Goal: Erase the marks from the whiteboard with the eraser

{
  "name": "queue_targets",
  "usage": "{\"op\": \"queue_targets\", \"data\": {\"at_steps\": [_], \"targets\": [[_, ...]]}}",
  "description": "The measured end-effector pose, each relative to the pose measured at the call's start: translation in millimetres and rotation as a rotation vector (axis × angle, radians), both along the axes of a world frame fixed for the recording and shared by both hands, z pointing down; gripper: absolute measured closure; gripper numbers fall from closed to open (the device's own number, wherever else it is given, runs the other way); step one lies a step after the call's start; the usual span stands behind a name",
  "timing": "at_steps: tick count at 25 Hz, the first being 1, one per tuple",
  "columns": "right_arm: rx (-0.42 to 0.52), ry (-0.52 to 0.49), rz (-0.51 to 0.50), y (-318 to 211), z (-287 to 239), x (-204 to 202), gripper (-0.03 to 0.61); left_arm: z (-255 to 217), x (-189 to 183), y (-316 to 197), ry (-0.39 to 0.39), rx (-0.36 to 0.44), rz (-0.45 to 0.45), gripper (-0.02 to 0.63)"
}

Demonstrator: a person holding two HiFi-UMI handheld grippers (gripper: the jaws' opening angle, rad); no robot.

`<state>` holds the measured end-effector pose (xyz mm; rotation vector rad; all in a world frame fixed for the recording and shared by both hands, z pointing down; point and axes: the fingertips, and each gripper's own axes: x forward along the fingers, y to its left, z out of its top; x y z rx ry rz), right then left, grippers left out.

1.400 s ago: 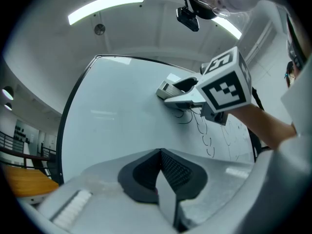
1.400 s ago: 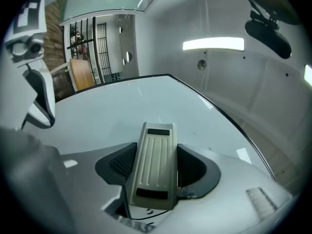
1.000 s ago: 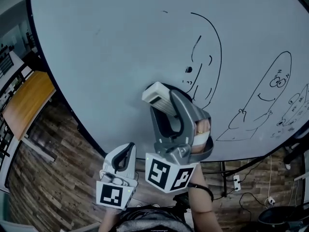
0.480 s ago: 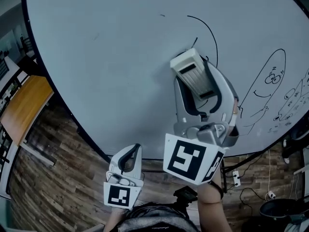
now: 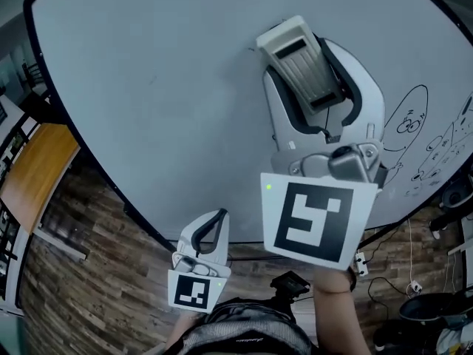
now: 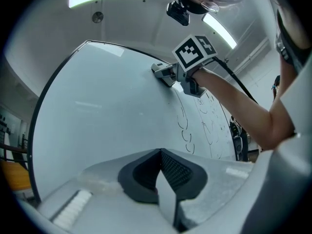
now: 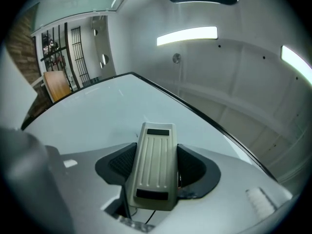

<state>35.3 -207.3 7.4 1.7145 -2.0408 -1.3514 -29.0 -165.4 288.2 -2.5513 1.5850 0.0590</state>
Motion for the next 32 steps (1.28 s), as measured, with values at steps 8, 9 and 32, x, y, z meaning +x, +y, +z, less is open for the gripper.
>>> {"op": "queue_targets", "data": {"at_steps": [8,9,32], "targets": [[0.059,-0.021,0.003,-1,4,14,0.314,9,1,-5,-0.006,-0.023,0.008,0.609],[0.059,-0.028,0.002,-1,7,17,0.313,8,0,-6,-0.010,-0.026,0.009,0.609],[-0.007,-0.033,-0.021,-3,143,24,0.314,67,24,5,-0.052,-0.077,0.089,0.609]]}}
